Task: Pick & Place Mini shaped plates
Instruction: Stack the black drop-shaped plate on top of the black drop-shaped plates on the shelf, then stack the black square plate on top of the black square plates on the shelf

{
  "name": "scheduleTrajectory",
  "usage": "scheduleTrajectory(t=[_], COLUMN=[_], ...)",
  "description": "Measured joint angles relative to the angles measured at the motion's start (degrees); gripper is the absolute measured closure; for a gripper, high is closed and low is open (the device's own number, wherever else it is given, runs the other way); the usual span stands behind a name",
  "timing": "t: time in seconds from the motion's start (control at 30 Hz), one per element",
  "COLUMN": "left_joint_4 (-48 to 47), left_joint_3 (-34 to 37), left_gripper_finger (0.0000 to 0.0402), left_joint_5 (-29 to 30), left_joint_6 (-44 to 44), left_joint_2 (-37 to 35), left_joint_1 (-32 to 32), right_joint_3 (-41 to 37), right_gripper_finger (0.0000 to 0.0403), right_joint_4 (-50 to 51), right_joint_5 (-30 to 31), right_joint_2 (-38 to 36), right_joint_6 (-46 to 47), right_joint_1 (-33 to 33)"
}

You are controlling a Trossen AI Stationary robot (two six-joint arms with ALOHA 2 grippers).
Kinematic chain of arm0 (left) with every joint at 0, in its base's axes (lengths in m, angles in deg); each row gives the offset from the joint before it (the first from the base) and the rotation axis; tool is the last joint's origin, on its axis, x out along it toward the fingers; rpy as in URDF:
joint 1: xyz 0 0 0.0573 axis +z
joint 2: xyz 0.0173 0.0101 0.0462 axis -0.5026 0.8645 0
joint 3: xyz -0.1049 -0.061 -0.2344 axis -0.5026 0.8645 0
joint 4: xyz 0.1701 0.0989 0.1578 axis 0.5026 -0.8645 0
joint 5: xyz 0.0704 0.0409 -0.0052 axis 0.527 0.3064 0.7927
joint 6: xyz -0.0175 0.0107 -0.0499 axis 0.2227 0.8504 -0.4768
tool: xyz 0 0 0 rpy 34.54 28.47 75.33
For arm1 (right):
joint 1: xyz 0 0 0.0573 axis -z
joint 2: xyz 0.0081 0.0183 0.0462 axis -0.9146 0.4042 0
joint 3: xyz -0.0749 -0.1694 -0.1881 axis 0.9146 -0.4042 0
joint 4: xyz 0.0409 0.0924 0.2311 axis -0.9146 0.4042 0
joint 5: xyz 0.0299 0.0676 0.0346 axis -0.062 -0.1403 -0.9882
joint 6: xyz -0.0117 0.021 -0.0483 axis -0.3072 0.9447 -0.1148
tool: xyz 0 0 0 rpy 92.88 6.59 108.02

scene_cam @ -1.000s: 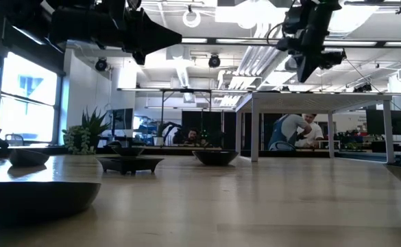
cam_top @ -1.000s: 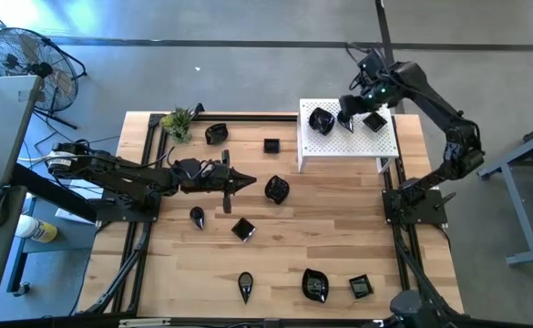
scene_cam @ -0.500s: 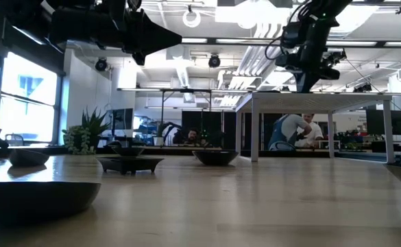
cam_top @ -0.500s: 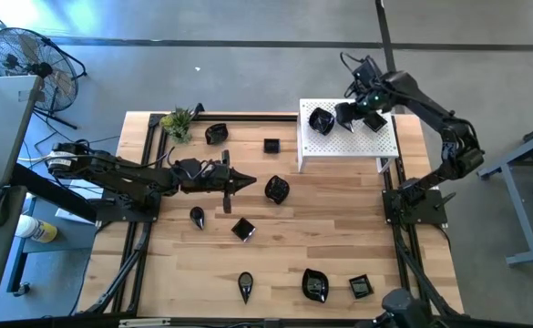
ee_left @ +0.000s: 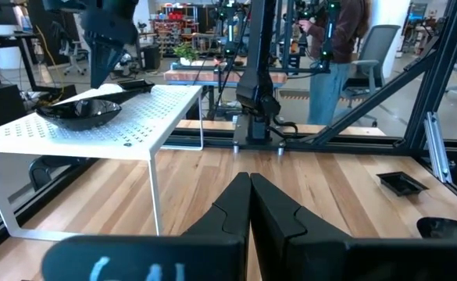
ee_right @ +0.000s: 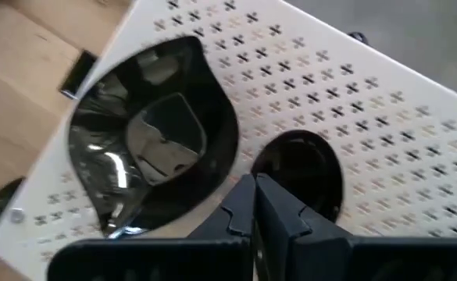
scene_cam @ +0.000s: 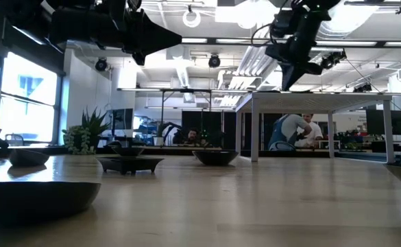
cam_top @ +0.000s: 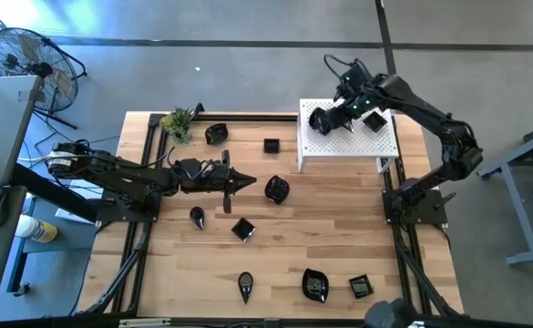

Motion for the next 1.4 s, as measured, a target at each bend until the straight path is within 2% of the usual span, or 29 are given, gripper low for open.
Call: scheduleTrajectory(t=[0.13,1.17,1.27,1.4], left_joint_4=[-0.02,-0.46,-0.46,-0.44], left_joint_3=[0.00,0.00,0.00,0.00], left_gripper_finger=[0.0399,0.0399,0.0399,0.0399], left_joint_5=[0.09,-0.54,-0.57,-2.21], left_joint_6=[0.00,0.00,0.00,0.37], left_joint_2=[0.00,0.00,0.00,0.00], left_joint_1=[0.00,0.00,0.00,0.02], right_joint_3=[-0.05,-0.07,-0.08,-0.09], right_gripper_finger=[0.0402,0.0402,0.0402,0.0402], right_joint_4=[0.37,0.95,0.89,0.45], right_joint_5=[1.66,1.22,3.04,6.54], right_joint_2=[1.06,1.74,0.69,-4.19], right_joint_6=[0.03,0.48,0.01,-0.20], right_joint_1=[-0.81,-1.22,-1.39,-3.02])
